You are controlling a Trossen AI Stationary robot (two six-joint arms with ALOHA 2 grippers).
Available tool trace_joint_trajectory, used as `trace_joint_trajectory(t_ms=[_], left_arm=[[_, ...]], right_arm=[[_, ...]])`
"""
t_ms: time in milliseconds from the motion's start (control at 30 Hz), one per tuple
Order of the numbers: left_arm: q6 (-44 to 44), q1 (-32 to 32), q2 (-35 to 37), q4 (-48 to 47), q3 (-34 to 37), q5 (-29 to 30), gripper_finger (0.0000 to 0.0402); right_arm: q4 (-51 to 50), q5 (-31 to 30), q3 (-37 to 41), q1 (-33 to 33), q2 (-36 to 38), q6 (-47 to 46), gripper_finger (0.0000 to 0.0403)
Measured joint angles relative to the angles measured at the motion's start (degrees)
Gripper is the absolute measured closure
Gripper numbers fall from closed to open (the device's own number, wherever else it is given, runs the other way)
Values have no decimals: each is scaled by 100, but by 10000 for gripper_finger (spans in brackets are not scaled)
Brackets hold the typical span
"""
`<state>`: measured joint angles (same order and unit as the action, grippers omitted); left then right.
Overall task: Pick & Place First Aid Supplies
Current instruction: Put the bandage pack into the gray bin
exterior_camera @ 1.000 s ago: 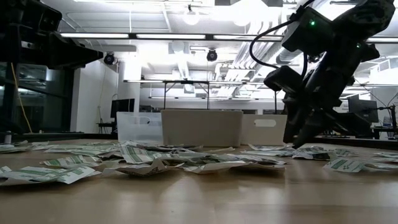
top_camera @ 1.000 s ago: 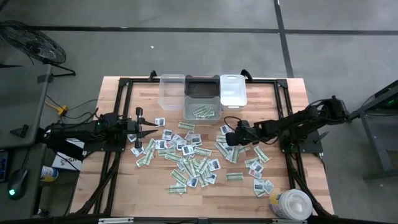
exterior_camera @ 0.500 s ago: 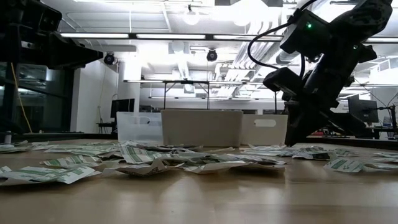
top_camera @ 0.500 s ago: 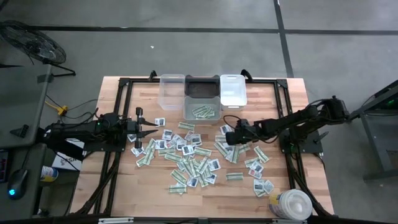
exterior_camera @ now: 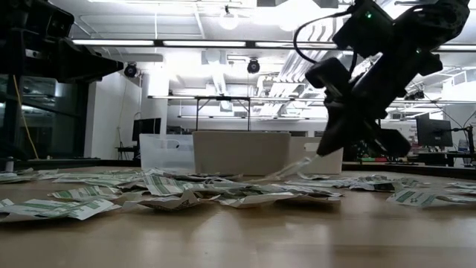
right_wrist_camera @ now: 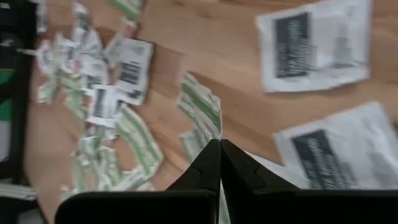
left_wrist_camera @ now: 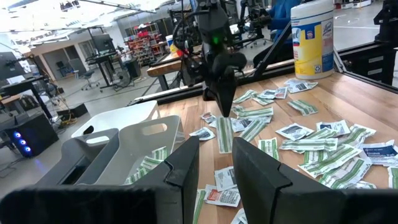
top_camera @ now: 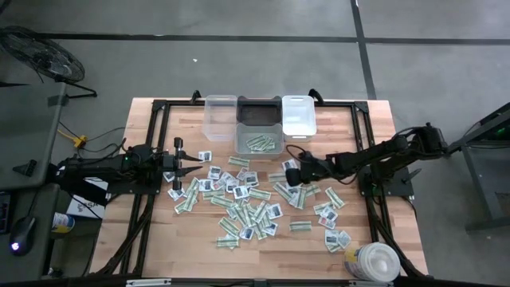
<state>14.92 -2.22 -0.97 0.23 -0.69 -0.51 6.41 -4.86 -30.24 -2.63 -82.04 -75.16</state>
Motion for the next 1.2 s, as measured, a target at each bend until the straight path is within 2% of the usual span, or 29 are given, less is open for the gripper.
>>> trace_joint_trajectory(t_ms=[300, 633, 967, 1200], left_arm=[[-2, -2, -2, -2, 0, 0, 305], [-2, -2, -1, -1, 0, 1, 305], [0, 0, 0, 0, 0, 1, 305], [-2, 0, 0, -2, -2, 2, 305]], right_arm=[[836, -26, -2, -2, 2, 221, 403], [2112, -379, -7, 14, 7, 607, 403], [2171, -447, -129, 152, 7, 821, 403], [1817, -400, -480, 650, 7, 1128, 403]])
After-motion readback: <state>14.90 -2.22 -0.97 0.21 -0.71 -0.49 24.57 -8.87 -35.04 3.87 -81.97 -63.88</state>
